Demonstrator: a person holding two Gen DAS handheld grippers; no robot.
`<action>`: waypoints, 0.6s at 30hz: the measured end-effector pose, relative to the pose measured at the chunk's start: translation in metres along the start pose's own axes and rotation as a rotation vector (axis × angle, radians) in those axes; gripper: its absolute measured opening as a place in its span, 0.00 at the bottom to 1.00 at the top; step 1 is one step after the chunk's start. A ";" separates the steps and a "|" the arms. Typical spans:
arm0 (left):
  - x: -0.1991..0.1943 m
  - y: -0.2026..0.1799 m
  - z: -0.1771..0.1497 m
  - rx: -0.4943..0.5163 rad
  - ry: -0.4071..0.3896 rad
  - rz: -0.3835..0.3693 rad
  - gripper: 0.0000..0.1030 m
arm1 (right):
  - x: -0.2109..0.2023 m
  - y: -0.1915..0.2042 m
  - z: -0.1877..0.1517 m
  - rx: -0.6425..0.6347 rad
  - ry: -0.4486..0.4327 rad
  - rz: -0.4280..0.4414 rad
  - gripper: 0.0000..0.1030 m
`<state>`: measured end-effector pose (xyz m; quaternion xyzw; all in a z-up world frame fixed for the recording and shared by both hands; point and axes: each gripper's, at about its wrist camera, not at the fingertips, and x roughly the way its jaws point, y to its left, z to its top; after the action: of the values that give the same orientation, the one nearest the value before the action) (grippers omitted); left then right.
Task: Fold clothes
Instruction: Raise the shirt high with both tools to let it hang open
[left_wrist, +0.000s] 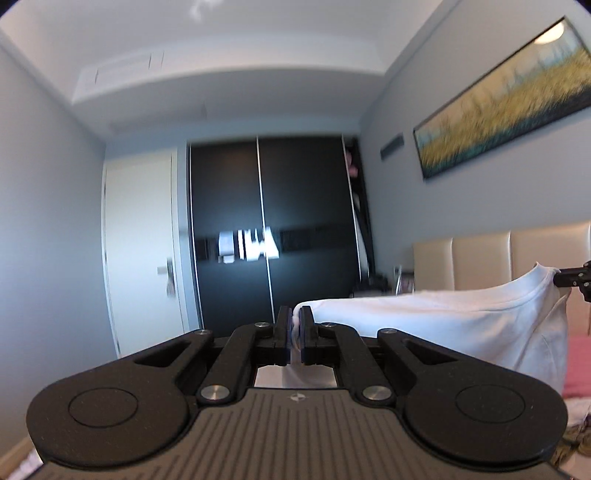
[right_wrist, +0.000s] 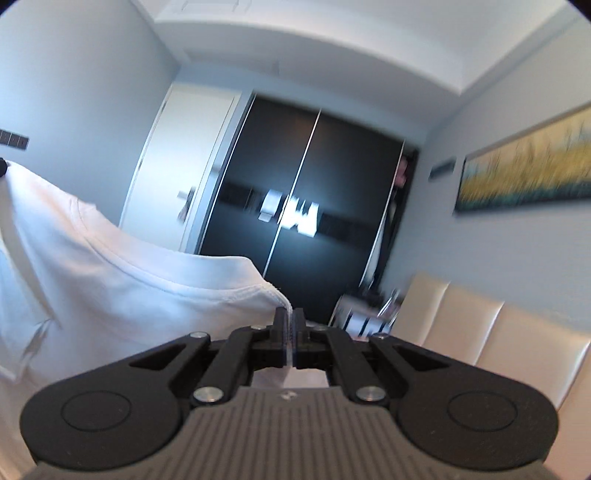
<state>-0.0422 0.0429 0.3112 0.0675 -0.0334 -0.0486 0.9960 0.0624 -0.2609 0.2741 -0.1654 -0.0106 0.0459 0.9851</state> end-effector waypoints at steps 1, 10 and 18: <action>-0.007 -0.004 0.015 0.013 -0.034 0.004 0.02 | -0.010 -0.004 0.014 -0.012 -0.035 -0.020 0.02; -0.074 -0.028 0.089 0.059 -0.286 0.042 0.02 | -0.085 -0.024 0.080 -0.011 -0.284 -0.140 0.02; -0.112 -0.033 0.104 0.063 -0.369 0.068 0.02 | -0.114 -0.025 0.096 0.035 -0.404 -0.176 0.02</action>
<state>-0.1636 0.0084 0.4027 0.0877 -0.2193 -0.0256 0.9714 -0.0522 -0.2640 0.3721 -0.1341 -0.2214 -0.0079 0.9659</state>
